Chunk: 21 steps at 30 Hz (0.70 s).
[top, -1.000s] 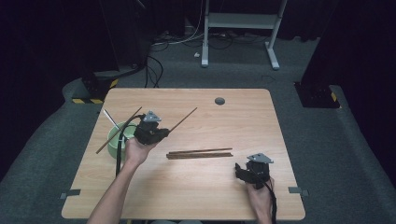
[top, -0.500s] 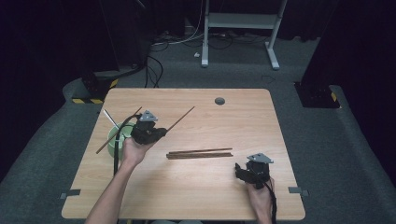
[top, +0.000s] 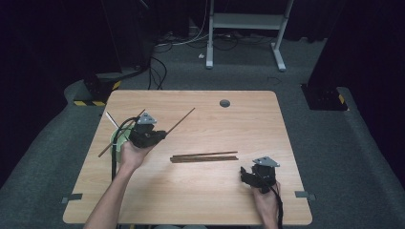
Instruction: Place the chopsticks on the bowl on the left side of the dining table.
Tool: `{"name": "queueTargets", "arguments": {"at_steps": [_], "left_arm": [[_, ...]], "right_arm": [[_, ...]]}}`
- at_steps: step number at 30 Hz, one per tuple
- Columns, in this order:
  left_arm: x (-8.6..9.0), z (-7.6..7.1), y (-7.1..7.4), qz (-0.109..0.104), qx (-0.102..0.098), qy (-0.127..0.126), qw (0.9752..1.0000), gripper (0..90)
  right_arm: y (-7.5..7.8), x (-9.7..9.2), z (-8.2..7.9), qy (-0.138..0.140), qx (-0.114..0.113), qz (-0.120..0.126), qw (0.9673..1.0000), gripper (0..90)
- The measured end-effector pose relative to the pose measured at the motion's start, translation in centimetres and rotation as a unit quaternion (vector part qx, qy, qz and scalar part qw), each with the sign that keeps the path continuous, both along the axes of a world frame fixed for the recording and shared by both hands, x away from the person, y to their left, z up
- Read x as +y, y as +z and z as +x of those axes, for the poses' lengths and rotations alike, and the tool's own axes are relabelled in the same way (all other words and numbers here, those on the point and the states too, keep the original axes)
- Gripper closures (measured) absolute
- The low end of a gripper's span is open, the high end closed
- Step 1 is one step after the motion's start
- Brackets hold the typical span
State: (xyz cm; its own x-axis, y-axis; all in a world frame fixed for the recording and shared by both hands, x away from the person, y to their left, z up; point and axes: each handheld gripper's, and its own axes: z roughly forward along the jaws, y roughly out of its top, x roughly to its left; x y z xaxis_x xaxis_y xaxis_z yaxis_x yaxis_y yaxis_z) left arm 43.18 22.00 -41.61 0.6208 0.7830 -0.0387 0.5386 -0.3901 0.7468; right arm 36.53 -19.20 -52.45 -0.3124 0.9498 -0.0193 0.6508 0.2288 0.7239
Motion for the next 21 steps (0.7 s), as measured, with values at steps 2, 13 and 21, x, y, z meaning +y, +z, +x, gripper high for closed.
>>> {"name": "queueTargets", "arguments": {"at_steps": [2,13,21], "left_arm": [[0.1,-0.1,0.1,0.001,-0.001,0.000,1.0000,85.0],[1.0,-0.4,0.4,0.001,-0.001,0.004,1.0000,85.0],[1.6,-0.7,0.6,0.001,-0.001,0.010,0.9999,85.0]], "right_arm": [[0.0,0.0,0.0,0.000,0.000,0.000,1.0000,24.6],[0.0,0.0,0.0,0.000,0.000,0.000,1.0000,24.7],[0.0,0.0,0.0,0.000,0.000,0.000,1.0000,24.7]]}}
